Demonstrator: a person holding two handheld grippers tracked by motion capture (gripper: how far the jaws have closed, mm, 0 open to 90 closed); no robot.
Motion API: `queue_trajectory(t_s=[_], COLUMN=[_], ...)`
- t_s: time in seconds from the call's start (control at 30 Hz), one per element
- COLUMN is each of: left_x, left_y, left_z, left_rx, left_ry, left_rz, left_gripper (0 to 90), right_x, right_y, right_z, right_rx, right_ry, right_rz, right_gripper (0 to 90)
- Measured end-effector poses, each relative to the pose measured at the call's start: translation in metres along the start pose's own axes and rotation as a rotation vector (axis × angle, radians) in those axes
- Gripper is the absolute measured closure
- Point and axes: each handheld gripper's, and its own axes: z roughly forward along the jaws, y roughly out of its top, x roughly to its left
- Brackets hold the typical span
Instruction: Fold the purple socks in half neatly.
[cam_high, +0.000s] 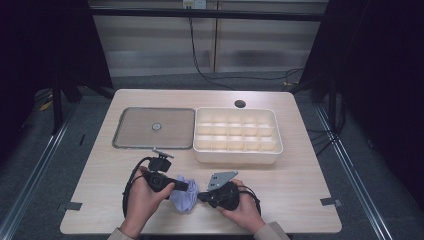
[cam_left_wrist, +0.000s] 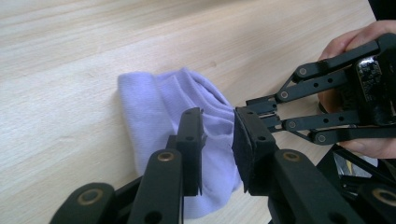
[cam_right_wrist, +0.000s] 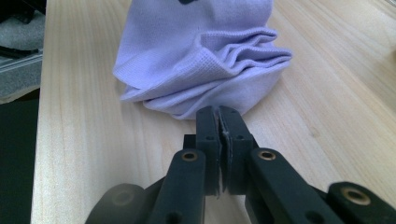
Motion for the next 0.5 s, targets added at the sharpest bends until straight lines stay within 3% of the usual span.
queue_trajectory(t_s=[0.03, 0.2, 0.3, 0.5], left_x=[-0.001, 0.006, 0.009, 0.017], left_y=[0.0, 0.0, -0.001, -0.003], left_z=[0.0, -0.007, -0.008, -0.008], left_rx=[-0.018, -0.013, -0.037, -0.021], left_ry=[0.003, 0.01, 0.015, 0.027], left_rz=[-0.025, -0.008, -0.042, -0.045], left_gripper=[72.0, 71.1, 69.9, 67.4], right_x=[0.0, 0.0, 0.0, 0.0], right_y=[0.0, 0.0, 0.0, 0.0], right_z=[0.0, 0.001, 0.0, 0.0], right_rx=[0.0, -0.004, -0.001, -0.003], right_ry=[-0.001, -0.007, -0.002, -0.002], right_rz=[-0.001, -0.01, -0.001, 0.003], right_gripper=[87.4, 87.6, 87.6, 87.7])
